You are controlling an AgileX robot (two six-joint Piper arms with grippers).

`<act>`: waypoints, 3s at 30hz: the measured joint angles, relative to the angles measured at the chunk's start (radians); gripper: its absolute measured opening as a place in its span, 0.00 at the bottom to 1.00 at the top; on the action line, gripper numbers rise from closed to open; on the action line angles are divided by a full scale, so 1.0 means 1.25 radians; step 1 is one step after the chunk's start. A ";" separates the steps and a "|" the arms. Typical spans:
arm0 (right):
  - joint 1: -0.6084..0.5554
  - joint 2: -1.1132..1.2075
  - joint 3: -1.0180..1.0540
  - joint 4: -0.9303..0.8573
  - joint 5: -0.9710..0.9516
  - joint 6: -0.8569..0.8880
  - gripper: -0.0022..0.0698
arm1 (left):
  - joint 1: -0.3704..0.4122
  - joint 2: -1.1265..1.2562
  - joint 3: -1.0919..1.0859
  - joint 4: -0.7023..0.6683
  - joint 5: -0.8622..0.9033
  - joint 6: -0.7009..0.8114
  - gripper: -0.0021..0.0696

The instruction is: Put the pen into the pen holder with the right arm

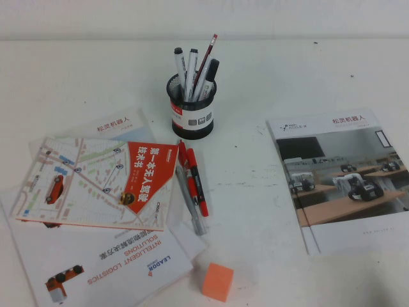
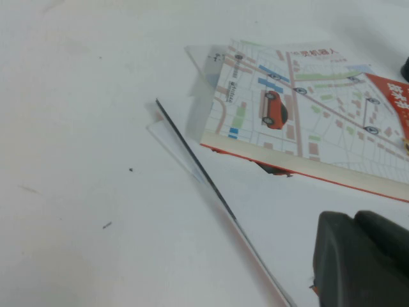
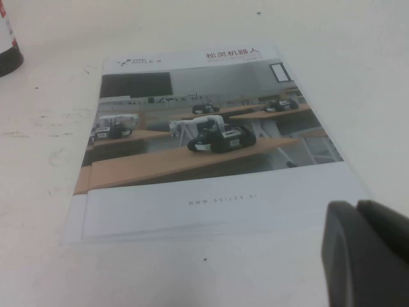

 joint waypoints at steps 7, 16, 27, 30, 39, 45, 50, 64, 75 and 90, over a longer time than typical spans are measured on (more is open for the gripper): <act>0.000 0.000 0.000 0.000 0.000 0.000 0.00 | -0.016 0.000 0.000 0.000 0.000 0.000 0.03; 0.000 0.000 0.000 0.000 0.000 0.000 0.00 | -0.016 0.000 0.000 0.000 0.000 0.000 0.03; 0.000 0.000 0.000 0.007 0.000 0.000 0.00 | -0.016 0.000 0.000 0.000 0.000 0.000 0.03; 0.000 0.000 0.000 0.007 0.000 0.000 0.00 | -0.014 0.000 0.000 0.000 0.000 0.000 0.03; 0.000 0.000 0.000 0.009 0.000 0.000 0.00 | 0.017 0.000 0.000 0.000 0.000 0.000 0.03; 0.000 0.000 0.000 0.011 0.000 0.000 0.00 | 0.017 0.000 0.000 0.000 0.000 0.000 0.03; 0.000 0.000 0.000 0.036 0.000 0.000 0.00 | 0.017 0.000 0.000 0.000 0.000 0.000 0.03; 0.000 0.000 0.004 0.784 -0.163 0.000 0.00 | 0.017 0.000 0.000 0.000 0.000 0.000 0.03; 0.000 0.000 0.004 0.769 -0.029 -0.085 0.00 | 0.017 0.000 0.000 0.000 0.000 0.000 0.03; 0.000 0.570 -0.436 0.430 0.304 -0.098 0.00 | 0.017 0.000 0.000 0.000 0.000 0.000 0.03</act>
